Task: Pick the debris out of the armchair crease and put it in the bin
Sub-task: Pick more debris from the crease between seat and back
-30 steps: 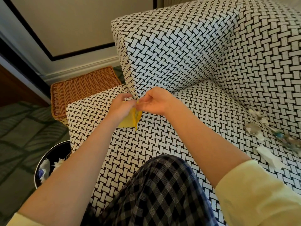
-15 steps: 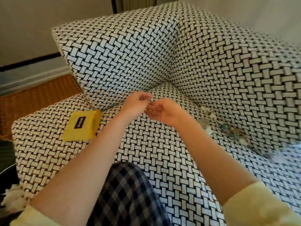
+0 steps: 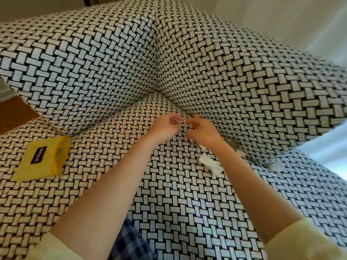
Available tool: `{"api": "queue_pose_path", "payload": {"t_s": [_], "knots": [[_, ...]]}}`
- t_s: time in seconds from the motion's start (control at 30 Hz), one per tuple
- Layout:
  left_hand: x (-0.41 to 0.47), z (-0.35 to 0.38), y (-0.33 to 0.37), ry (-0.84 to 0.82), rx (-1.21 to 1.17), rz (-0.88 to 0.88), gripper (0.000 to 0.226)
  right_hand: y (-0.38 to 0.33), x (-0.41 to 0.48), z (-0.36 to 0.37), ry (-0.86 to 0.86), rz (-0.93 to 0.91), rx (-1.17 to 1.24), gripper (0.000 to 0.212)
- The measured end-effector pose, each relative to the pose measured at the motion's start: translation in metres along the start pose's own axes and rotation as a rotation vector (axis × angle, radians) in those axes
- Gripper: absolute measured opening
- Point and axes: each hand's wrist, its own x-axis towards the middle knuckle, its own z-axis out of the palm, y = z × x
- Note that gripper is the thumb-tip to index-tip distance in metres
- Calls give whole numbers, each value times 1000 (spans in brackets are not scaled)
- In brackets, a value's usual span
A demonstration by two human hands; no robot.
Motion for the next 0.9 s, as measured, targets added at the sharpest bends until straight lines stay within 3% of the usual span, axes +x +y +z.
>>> {"api": "queue_pose_path", "payload": {"t_s": [0.1,0.2,0.33,0.53,0.77,0.9], "knots": [[4,19,0,-51,10,-21,35,20,-13,-4,9,-107,-259,37],[10,34,4,-66,38,-16,40,43,-17,-7,-2,-104,-108,29],[24,55,7,-18,199,32,44,65,-22,-10,132,-112,177,22],[45,77,-1,54,469,48,61,78,-21,14,340,-269,44,12],[88,89,2,-14,739,-49,119,84,-16,22,468,-252,59,7],[101,82,7,-78,856,-83,126,83,-14,25,530,-275,58,13]]}}
